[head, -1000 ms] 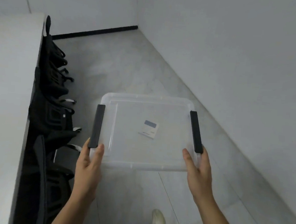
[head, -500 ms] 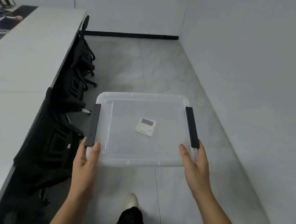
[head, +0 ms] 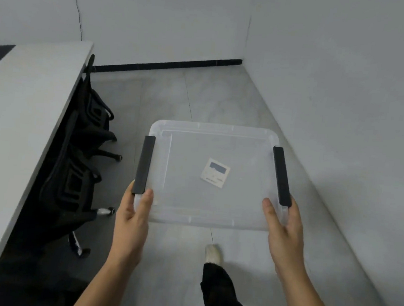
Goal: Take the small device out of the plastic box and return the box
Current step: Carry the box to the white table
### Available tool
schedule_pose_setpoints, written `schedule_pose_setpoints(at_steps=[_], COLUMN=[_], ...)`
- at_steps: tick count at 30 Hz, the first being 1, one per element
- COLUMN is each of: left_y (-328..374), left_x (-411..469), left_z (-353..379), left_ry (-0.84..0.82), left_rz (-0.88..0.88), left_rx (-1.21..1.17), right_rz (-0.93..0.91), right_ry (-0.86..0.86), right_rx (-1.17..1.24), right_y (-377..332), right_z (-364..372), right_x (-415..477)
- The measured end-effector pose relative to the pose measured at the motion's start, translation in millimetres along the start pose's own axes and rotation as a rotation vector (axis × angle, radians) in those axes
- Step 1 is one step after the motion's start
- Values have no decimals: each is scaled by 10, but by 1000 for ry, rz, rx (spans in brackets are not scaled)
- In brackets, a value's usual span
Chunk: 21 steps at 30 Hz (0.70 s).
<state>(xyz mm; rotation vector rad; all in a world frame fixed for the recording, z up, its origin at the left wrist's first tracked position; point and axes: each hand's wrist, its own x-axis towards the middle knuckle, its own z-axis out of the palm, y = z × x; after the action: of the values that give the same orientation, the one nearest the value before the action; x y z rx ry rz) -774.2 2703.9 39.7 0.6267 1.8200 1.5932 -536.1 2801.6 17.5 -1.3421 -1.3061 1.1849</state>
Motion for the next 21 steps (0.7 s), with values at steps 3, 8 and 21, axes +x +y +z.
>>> schedule_pose_setpoints(at_steps=[3,8,21], left_y=[132,599,894], left_x=[997,2481,6378], left_z=[271,524,553], left_ry=[53,187,329], left_rz=[8,3,10], left_rx=[46,31,-117], right_rz=[27,-24,-94], right_ry=[-27,-163,-310], right_rx=[7,5,-38], right_y=[-39,-469,-1072], right_z=[408,1361,4240], right_x=[1013,2650,5879])
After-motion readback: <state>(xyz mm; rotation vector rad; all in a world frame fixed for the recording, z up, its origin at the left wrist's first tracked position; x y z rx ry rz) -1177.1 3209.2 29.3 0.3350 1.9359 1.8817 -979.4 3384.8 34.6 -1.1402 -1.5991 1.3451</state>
